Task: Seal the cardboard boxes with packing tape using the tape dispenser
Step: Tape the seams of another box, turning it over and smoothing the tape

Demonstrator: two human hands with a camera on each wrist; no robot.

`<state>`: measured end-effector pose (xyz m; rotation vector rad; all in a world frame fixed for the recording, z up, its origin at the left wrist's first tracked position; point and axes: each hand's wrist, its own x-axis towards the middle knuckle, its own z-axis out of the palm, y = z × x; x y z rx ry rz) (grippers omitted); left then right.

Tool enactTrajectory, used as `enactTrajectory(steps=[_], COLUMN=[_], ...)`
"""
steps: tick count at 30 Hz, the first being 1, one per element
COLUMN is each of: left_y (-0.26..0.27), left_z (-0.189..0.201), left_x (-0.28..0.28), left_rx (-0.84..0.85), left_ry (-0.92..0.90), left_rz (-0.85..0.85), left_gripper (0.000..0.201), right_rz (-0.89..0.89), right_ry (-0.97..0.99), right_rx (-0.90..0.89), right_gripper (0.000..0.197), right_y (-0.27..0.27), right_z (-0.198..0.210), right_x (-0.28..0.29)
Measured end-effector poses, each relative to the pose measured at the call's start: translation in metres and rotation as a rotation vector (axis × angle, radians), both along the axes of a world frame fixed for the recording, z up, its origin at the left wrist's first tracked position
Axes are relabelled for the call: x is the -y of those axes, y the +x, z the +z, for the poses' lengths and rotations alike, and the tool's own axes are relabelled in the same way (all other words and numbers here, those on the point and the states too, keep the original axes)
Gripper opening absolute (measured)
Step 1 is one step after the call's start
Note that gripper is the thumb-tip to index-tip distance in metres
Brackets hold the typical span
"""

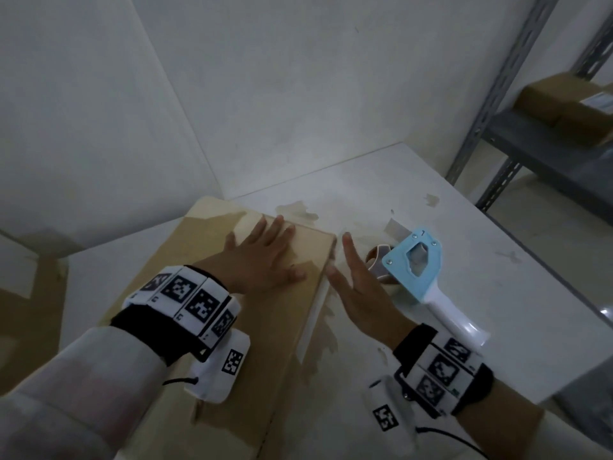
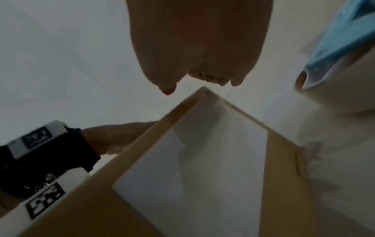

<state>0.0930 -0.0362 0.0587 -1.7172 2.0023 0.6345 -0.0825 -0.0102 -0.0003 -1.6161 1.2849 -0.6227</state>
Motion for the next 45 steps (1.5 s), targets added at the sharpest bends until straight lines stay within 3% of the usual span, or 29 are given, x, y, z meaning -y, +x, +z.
enactTrajectory(steps=[6, 11, 14, 16, 17, 19, 22, 24, 27, 29, 33, 36, 41, 45], left_y=[0.002, -0.008, -0.013, -0.012, -0.009, 0.003, 0.032, 0.051, 0.073, 0.081, 0.092, 0.096, 0.097, 0.101], left_z=[-0.008, -0.009, -0.007, -0.001, 0.002, 0.007, 0.003, -0.002, -0.004, -0.002, -0.005, -0.005, -0.001, -0.004], left_x=[0.001, 0.001, 0.001, 0.003, 0.005, 0.011, 0.026, 0.033, 0.038, 0.038, 0.038, 0.036, 0.033, 0.035], left_rx=[0.016, 0.022, 0.024, 0.024, 0.016, -0.028, -0.032, 0.03, 0.029, 0.006, 0.017, 0.06, 0.038, -0.027], left_ry=[-0.018, -0.026, -0.044, -0.065, -0.085, -0.139, -0.168, -0.151, -0.106, -0.085, -0.051, -0.062, -0.118, -0.144], left_rz=[-0.001, 0.06, 0.088, 0.069, 0.045, 0.002, -0.002, 0.025, 0.06, 0.05, 0.005, -0.013, 0.031, 0.065], left_gripper=[0.083, 0.081, 0.084, 0.083, 0.079, 0.071, 0.067, 0.07, 0.074, 0.075, 0.077, 0.077, 0.064, 0.059], right_rz=[-0.125, -0.169, -0.124, -0.128, -0.117, -0.049, -0.058, -0.04, 0.153, 0.28, 0.391, 0.447, 0.486, 0.551], right_ry=[0.054, 0.199, 0.228, 0.229, 0.221, 0.225, 0.187, 0.006, -0.279, -0.303, -0.315, -0.356, -0.299, -0.334], right_rx=[0.253, 0.274, 0.184, 0.14, 0.096, 0.002, -0.204, -0.35, -0.519, -0.592, -0.689, -0.782, -0.897, -0.793], right_gripper=[0.068, 0.076, 0.05, 0.018, 0.016, 0.019, 0.059, 0.068, 0.079, 0.079, 0.105, 0.1, 0.058, 0.053], right_y=[0.035, 0.035, 0.029, 0.02, 0.015, 0.012, 0.014, 0.019, 0.032, 0.042, 0.042, 0.037, 0.035, 0.047], right_z=[-0.014, 0.001, 0.008, 0.023, 0.029, 0.04, 0.036, 0.029, 0.023, 0.019, 0.011, 0.012, 0.032, 0.036], right_x=[0.0, 0.009, 0.02, 0.025, 0.027, 0.03, 0.033, 0.038, 0.042, 0.044, 0.053, 0.067, 0.083, 0.094])
